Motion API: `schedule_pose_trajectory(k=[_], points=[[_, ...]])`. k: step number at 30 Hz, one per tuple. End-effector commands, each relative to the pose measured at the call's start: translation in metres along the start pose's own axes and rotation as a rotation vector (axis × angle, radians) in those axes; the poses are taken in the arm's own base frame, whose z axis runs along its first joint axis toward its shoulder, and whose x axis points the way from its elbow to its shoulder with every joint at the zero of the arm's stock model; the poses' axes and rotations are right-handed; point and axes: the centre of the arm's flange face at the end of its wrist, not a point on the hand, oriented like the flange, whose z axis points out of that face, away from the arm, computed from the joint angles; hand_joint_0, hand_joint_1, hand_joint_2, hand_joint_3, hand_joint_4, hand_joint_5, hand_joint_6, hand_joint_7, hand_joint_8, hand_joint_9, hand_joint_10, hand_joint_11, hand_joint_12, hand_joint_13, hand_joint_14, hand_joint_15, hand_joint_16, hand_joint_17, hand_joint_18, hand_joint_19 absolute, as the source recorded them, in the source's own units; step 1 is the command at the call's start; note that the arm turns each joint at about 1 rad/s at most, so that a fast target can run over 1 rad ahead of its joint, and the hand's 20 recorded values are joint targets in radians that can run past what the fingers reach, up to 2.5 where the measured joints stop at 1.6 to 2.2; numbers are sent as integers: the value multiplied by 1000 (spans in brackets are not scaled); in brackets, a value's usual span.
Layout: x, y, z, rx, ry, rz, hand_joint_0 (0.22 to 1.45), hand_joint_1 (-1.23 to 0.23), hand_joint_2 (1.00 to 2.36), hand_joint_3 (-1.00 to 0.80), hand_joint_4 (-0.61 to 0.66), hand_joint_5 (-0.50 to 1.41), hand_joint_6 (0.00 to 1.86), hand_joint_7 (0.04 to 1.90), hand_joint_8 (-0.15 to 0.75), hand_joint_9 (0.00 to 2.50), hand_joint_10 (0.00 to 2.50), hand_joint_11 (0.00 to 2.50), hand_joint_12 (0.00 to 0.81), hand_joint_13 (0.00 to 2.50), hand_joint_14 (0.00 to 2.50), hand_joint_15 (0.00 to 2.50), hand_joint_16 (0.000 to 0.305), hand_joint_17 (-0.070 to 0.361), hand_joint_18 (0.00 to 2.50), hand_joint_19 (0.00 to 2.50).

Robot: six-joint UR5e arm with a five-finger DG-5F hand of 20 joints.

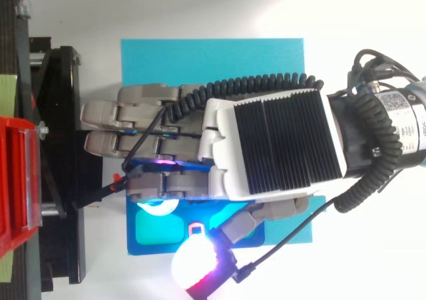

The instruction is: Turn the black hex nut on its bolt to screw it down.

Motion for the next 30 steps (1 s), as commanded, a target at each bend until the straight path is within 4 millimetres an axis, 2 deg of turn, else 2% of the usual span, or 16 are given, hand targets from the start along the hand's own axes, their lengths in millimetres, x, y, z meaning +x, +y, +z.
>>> schedule_pose_trajectory(k=[1,8,23,30], points=[[-2,-6,-2,-8,1,0,483,-258,1000,-500,272,-121,517,1379,275,232,0,0,355,43,0,0,50,113,121,131],[-3,-15,-5,-5,-1,-1,483,-259,1000,-500,260,-122,521,1377,275,232,0,0,354,45,0,0,50,112,118,136],[-15,-50,-17,-35,-26,-8,484,-262,1000,-500,269,-122,519,1371,274,232,0,0,354,47,0,0,50,113,126,132],[-18,-52,-17,-53,-41,-13,485,-263,1000,-500,271,-119,502,1386,274,233,0,0,354,47,0,0,50,112,123,132]])
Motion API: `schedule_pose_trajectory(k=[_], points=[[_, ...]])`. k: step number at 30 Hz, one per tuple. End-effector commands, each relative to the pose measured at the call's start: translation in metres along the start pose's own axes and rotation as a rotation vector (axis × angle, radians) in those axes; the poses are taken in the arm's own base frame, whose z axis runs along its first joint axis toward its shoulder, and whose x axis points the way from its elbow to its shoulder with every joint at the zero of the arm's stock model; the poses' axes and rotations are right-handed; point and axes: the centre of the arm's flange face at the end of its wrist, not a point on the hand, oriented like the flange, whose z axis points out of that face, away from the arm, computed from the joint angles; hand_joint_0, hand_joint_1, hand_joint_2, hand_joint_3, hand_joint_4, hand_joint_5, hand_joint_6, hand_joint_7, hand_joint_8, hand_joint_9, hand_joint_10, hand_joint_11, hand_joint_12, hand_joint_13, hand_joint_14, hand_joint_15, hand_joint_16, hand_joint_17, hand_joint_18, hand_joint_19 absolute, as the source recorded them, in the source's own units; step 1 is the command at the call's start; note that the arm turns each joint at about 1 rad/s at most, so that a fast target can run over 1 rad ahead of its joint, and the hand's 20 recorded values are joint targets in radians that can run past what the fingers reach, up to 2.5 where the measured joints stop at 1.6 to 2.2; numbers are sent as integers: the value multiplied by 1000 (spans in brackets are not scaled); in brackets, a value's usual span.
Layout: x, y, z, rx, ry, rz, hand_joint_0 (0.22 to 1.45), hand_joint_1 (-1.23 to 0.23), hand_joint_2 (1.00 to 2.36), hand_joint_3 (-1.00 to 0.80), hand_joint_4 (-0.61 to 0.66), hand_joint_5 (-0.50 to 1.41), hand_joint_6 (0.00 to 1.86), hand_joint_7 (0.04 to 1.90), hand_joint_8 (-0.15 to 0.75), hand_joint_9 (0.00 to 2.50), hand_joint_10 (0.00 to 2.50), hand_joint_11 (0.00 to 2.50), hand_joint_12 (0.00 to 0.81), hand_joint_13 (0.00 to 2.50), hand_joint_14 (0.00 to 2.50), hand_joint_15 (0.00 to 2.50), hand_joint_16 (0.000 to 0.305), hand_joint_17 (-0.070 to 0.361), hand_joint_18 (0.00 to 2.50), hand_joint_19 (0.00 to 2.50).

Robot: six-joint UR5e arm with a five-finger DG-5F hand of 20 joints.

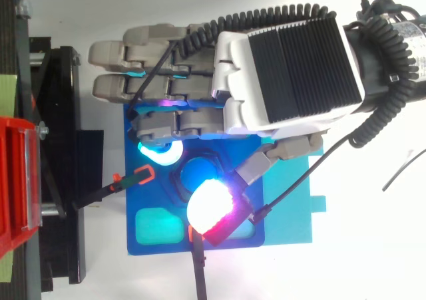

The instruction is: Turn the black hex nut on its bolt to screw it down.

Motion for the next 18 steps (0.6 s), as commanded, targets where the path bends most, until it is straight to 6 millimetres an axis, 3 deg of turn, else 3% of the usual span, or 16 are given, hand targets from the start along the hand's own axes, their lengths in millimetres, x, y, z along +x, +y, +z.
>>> schedule_pose_trajectory(k=[1,6,18], points=[[-2,0,2,-9,-16,-4,484,-264,1000,-500,267,-120,500,1388,274,232,0,0,354,48,0,0,50,112,123,135],[-4,12,10,-31,-53,-12,485,-266,1000,-500,274,-131,502,1261,273,230,0,0,353,47,0,0,50,112,118,130],[3,41,25,-43,-71,-14,486,-271,1000,-500,271,-136,503,1188,272,232,0,0,352,49,0,0,50,112,116,134]])
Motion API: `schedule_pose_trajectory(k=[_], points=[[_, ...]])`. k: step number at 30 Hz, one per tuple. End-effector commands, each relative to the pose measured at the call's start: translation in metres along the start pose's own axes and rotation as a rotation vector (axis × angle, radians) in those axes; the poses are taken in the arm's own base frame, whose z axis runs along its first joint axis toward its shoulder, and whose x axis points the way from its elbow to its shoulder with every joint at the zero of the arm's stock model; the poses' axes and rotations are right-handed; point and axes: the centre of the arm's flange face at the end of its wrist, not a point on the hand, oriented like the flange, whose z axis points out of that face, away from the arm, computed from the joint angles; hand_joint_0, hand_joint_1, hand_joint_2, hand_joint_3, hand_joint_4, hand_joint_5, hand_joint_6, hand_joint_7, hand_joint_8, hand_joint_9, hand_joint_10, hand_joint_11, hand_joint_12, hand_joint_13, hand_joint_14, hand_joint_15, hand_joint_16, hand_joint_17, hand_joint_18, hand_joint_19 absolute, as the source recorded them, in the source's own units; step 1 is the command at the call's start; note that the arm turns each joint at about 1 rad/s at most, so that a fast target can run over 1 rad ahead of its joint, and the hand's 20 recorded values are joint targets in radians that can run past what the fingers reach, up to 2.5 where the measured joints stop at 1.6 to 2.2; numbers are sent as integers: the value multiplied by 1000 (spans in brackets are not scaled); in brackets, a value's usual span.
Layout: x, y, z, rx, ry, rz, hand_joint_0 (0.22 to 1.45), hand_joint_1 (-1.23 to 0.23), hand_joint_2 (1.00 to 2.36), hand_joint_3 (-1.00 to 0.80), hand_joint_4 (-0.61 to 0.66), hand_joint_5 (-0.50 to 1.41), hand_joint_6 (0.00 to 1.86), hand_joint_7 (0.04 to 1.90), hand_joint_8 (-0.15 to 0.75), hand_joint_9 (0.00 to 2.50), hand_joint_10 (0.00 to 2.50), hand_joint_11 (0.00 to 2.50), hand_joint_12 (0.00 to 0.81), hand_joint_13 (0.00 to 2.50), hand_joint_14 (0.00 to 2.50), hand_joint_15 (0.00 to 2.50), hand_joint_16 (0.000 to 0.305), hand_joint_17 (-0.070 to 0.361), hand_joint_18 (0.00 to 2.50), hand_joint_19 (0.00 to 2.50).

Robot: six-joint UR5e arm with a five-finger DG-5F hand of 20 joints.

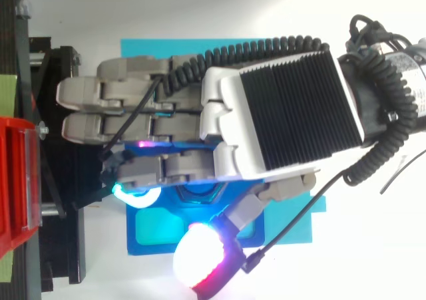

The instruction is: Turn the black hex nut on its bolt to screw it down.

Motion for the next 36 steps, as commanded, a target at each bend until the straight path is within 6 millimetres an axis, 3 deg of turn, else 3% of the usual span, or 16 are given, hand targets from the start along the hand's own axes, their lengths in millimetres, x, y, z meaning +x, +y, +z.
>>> schedule_pose_trajectory(k=[1,11,16,36], points=[[4,11,4,1,4,2,486,-271,1000,-500,272,-137,503,1180,273,232,0,0,352,49,0,0,50,112,118,130],[24,24,12,9,23,0,487,-277,1000,-500,269,-134,503,1197,271,233,0,0,352,51,0,0,50,112,120,132],[26,24,10,12,35,-1,489,-286,1000,-500,266,-113,504,1425,272,269,0,0,350,59,0,0,49,111,131,117],[26,11,2,31,73,-13,491,-295,1000,-500,269,-117,537,1388,275,289,0,0,346,67,0,0,49,111,143,125]])
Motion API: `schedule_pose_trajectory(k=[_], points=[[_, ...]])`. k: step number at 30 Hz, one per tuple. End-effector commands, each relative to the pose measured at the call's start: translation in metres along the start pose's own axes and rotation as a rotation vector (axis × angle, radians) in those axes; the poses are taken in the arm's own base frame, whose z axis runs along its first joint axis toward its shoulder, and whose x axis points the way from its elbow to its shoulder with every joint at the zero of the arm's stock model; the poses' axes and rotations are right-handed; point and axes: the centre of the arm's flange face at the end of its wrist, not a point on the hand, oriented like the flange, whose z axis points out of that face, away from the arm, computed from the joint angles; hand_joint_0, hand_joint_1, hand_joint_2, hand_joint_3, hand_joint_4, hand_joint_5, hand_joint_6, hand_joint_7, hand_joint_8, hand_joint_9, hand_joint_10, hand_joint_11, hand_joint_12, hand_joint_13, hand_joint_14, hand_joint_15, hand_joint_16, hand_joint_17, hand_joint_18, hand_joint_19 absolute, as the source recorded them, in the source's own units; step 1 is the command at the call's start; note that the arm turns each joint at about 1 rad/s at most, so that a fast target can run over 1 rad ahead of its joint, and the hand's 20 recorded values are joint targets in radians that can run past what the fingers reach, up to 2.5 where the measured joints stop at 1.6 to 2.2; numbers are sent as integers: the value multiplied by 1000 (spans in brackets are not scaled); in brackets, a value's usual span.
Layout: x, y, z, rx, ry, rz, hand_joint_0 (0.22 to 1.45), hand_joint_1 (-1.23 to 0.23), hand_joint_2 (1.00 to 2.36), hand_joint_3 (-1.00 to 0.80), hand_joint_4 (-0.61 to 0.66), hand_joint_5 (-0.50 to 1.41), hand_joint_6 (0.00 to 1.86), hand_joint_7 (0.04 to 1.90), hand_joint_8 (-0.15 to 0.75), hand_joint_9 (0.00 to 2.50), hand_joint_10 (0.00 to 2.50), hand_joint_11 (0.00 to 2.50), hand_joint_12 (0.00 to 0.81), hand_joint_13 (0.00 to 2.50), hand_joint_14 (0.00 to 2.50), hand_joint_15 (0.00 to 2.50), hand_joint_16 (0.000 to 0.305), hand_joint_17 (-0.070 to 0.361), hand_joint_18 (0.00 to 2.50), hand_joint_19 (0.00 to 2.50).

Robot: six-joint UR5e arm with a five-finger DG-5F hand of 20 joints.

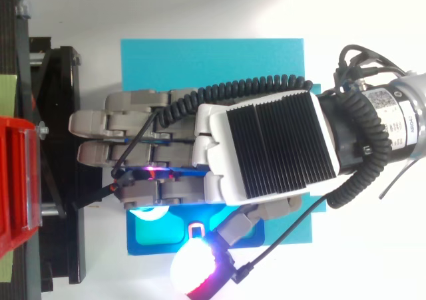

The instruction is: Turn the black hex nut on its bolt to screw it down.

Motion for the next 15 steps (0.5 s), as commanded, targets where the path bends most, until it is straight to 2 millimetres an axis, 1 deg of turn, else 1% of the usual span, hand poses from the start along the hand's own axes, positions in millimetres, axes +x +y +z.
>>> schedule_pose_trajectory(k=[1,4,13,15], points=[[0,-3,-2,0,5,-12,491,-295,1000,-500,268,-118,543,1378,274,289,0,0,346,66,0,0,49,111,143,124],[0,-4,-2,-9,7,-32,491,-297,1000,-500,269,-119,556,1356,274,291,0,0,346,67,0,0,49,111,142,124],[-4,-16,-7,-25,4,-44,492,-299,1000,-500,267,-120,572,1332,275,299,0,0,347,73,0,0,49,110,144,130],[-5,-23,-11,-34,6,-44,492,-299,1000,-500,264,-121,574,1335,276,300,0,0,347,73,0,0,49,110,146,131]])
